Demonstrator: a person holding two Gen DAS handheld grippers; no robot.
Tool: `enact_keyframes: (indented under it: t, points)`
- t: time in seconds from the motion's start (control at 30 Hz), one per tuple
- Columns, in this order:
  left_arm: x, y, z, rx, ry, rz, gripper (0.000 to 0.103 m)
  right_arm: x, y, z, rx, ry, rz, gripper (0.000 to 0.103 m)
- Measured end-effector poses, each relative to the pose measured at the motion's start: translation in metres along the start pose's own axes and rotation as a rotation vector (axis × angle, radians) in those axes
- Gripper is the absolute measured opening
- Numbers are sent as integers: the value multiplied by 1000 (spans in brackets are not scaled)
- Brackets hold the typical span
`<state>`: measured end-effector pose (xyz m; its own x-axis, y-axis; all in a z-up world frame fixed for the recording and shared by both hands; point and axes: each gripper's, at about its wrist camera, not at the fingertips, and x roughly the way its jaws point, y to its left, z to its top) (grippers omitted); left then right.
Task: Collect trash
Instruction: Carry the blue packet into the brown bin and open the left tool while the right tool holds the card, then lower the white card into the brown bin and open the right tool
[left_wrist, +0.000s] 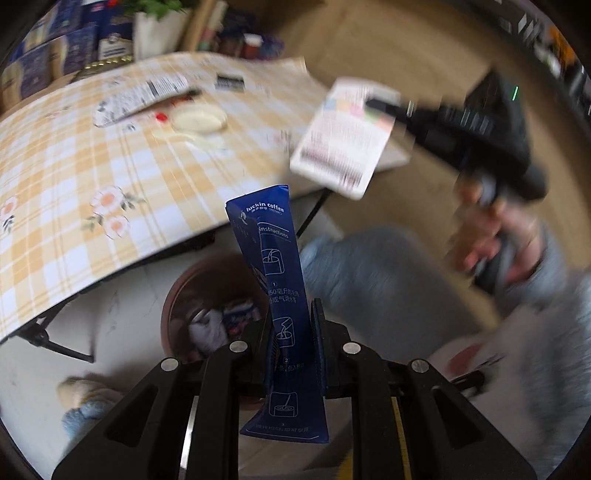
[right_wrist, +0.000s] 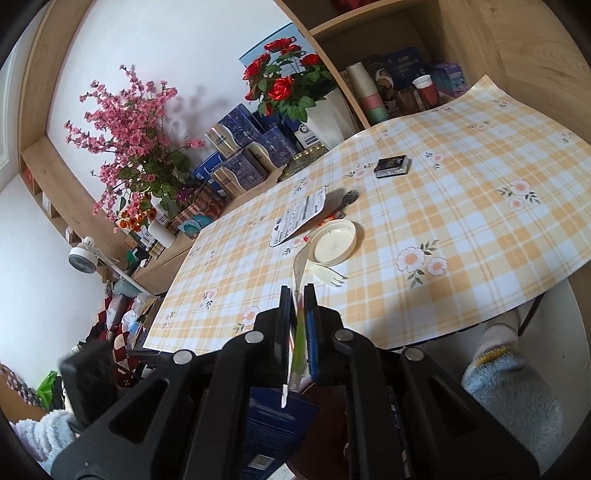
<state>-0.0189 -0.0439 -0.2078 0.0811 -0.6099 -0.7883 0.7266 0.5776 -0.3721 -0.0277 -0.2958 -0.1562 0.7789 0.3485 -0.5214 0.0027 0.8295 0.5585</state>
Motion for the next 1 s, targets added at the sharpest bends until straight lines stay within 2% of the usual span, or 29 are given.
enact_keyframes:
  t: [0.27, 0.43, 0.57, 0.77, 0.8, 0.87, 1.0]
  points:
    - [94, 18, -11, 62, 249, 145, 17, 5, -15, -3, 31, 15, -16, 11]
    - [149, 41, -17, 7, 355, 207, 17, 7, -27, -8, 53, 30, -36, 11]
    - [178, 45, -20, 7, 398, 266, 17, 7, -36, -11, 70, 35, -51, 11]
    - [194, 55, -22, -7, 401, 337, 19, 9, -46, -17, 88, 48, -71, 11]
    - [192, 56, -22, -11, 386, 341, 22, 9, -47, -17, 90, 50, -73, 11]
    - [182, 57, -20, -36, 342, 335, 56, 11, -47, -19, 91, 56, -75, 11]
    - [152, 62, -9, -100, 250, 331, 73, 14, -42, -23, 67, 69, -82, 11]
